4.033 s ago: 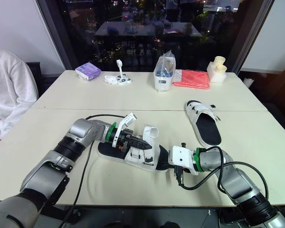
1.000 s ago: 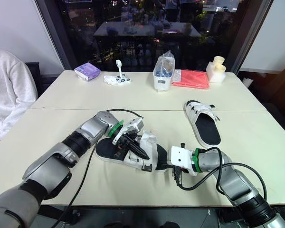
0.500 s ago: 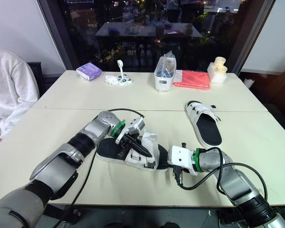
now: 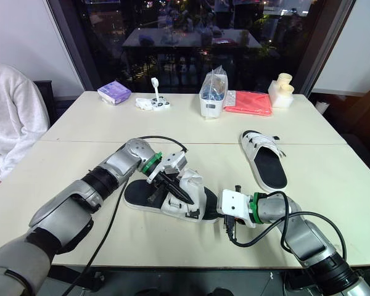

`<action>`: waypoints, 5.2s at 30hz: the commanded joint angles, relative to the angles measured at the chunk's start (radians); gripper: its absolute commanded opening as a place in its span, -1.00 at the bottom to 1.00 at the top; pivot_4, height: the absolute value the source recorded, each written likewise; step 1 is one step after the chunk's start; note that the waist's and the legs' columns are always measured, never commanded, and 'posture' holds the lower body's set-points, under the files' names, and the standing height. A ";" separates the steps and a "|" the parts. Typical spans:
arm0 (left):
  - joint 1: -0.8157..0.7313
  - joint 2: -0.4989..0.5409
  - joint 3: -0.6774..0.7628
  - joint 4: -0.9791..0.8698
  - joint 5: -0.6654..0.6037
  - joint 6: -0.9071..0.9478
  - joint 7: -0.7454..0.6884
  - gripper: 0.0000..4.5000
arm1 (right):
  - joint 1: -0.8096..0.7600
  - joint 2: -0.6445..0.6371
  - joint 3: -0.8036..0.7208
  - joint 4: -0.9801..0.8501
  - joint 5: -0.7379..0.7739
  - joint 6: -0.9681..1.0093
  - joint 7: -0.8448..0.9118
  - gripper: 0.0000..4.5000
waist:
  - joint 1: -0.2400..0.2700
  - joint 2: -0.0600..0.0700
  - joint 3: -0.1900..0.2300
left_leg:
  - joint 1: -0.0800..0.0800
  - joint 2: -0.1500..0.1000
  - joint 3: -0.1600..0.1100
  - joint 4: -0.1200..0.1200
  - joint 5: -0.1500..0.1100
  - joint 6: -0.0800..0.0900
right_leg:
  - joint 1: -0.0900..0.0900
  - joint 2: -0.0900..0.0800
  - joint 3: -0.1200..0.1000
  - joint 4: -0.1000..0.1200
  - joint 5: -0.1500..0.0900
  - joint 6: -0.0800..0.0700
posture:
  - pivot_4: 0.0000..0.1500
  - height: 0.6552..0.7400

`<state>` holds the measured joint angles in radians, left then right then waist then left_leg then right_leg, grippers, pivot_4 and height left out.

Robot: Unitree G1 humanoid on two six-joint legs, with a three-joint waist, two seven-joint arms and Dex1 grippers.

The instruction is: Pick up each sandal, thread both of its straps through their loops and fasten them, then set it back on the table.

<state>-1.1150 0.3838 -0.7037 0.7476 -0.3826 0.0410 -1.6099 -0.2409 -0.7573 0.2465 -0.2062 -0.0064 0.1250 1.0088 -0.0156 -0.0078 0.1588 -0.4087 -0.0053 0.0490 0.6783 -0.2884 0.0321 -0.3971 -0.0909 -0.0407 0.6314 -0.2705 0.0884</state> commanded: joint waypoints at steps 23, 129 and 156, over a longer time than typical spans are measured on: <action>-0.193 0.057 -0.282 0.037 -0.128 -0.122 -0.005 -0.97 | 0.008 0.015 0.042 0.034 -0.030 0.019 -0.002 -1.00 | -0.002 -0.001 0.000 | 0.000 0.000 0.000 0.000 0.000 0.000 | 0.000 0.001 0.000 0.000 0.000 0.000 | 1.00 1.00; 0.248 0.039 0.330 -0.599 -0.105 0.661 0.406 0.43 | 0.041 0.041 0.053 0.020 -0.056 0.025 -0.043 -1.00 | 0.002 -0.002 0.001 | 0.002 0.003 0.000 0.005 0.000 0.001 | 0.002 0.008 0.001 0.005 0.002 0.004 | 1.00 1.00; 0.281 -0.005 0.381 -0.670 -0.130 0.767 0.395 -0.97 | 0.036 0.037 0.055 0.023 -0.060 0.021 -0.038 -1.00 | 0.002 -0.001 0.001 | 0.002 0.003 0.000 0.005 0.000 0.000 | 0.002 0.006 0.001 0.005 0.002 0.004 | 1.00 1.00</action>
<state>-0.8318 0.3735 -0.3391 0.1260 -0.4896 0.8205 -1.1842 -0.2224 -0.7241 0.2553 -0.2125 -0.0379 0.1251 0.9569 -0.0138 -0.0093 0.1596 -0.4065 -0.0025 0.0493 0.6831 -0.2880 0.0321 -0.3953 -0.0847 -0.0393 0.6369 -0.2686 0.0922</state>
